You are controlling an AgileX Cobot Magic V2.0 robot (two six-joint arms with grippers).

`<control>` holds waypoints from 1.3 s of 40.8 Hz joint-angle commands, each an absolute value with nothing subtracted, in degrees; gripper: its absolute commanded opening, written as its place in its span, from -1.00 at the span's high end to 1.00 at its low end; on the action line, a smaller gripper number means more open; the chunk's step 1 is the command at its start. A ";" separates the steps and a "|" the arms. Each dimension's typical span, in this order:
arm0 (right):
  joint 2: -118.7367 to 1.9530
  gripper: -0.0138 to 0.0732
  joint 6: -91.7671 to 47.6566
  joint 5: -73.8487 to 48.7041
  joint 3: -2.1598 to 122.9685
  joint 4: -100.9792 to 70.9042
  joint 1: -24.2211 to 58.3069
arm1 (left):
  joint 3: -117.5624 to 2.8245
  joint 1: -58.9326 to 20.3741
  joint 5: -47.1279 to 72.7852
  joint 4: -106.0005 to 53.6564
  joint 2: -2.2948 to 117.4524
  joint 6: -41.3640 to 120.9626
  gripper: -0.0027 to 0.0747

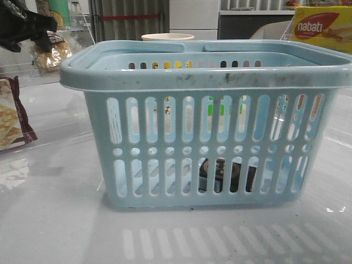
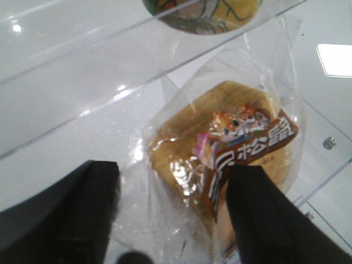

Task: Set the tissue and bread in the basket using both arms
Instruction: 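Grasp the packaged bread cake on the acrylic shelf with the left gripper and lift, then move the bread over the basket with the left gripper and release it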

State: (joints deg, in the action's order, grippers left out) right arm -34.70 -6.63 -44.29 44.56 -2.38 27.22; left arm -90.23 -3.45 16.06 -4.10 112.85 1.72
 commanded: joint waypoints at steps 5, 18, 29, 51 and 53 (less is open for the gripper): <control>-34.84 -0.58 -6.90 -40.18 46.14 -1.65 27.22 | -92.38 -3.54 11.48 -4.53 109.74 1.61 0.24; -34.84 -0.58 -6.90 -40.18 46.14 -1.65 27.22 | -93.66 -4.85 19.71 -4.66 102.15 1.61 0.64; -34.84 -0.58 -6.90 -40.18 46.14 -1.65 27.22 | -95.99 -10.24 29.79 -4.44 91.41 7.15 0.70; -34.84 -0.58 -6.90 -40.18 46.14 -1.65 27.22 | -95.60 -31.80 48.96 -4.44 83.46 13.92 0.70; -34.84 -0.58 -6.90 -40.18 46.14 -1.65 27.22 | -95.60 -33.43 48.85 -4.44 83.87 13.92 0.70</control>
State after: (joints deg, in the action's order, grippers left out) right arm -34.70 -6.63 -44.29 44.56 -2.26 27.22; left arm -93.91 -30.70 52.45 -4.00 85.88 13.79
